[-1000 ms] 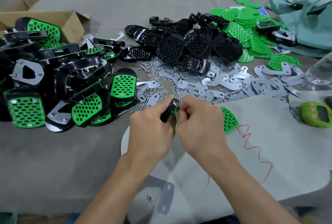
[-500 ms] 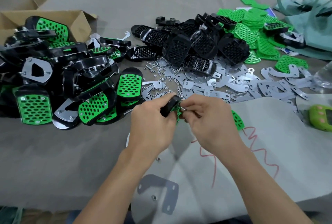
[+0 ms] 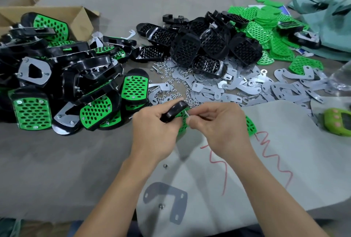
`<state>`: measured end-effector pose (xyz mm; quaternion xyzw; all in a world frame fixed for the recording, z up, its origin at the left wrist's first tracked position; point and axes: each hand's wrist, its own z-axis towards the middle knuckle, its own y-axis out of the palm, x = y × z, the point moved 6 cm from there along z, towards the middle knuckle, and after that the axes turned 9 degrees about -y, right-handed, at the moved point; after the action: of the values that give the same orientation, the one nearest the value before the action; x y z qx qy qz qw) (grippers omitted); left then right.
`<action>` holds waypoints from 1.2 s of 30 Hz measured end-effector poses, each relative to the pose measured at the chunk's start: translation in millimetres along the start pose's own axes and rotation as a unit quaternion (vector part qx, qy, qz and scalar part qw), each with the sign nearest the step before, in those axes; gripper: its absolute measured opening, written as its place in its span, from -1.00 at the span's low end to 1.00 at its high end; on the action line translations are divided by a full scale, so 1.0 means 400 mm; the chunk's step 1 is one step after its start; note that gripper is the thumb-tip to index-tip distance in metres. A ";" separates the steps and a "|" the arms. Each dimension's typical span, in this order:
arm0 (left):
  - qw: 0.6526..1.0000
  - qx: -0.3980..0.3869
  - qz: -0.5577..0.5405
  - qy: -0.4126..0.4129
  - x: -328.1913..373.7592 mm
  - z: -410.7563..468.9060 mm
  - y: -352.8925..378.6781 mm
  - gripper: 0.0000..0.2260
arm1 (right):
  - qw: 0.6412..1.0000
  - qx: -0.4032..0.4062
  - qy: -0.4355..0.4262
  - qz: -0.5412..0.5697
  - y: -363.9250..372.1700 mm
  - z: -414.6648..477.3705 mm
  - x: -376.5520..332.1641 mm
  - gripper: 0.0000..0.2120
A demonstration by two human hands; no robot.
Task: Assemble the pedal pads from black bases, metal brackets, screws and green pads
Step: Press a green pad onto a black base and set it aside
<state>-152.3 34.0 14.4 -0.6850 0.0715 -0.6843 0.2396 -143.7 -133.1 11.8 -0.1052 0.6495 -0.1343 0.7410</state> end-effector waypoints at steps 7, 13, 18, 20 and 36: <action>0.990 -0.122 -0.075 -0.018 -0.028 0.033 -0.002 -0.57 | 0.983 -0.180 -0.037 -0.007 0.048 0.007 0.021 -0.62; 0.970 -0.232 -0.075 0.009 -0.018 0.028 -0.007 -0.60 | 0.988 -0.137 -0.075 0.018 0.052 -0.008 0.024 -0.68; 0.971 -0.238 -0.018 0.027 -0.004 0.026 -0.009 -0.60 | 0.991 -0.097 -0.088 0.000 0.050 -0.020 0.035 -0.76; 0.974 -0.223 0.008 0.033 0.003 0.026 -0.006 -0.59 | 0.992 -0.096 -0.083 0.012 0.047 -0.021 0.038 -0.75; 0.980 -0.201 -0.007 0.008 0.003 0.022 -0.011 -0.69 | 1.000 -0.016 -0.017 -0.007 -0.003 -0.051 0.033 -0.68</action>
<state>-144.7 39.2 18.0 -0.7141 0.2051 -0.6630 0.0918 -162.3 -138.1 -2.8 -0.1232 0.6380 -0.1272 0.7494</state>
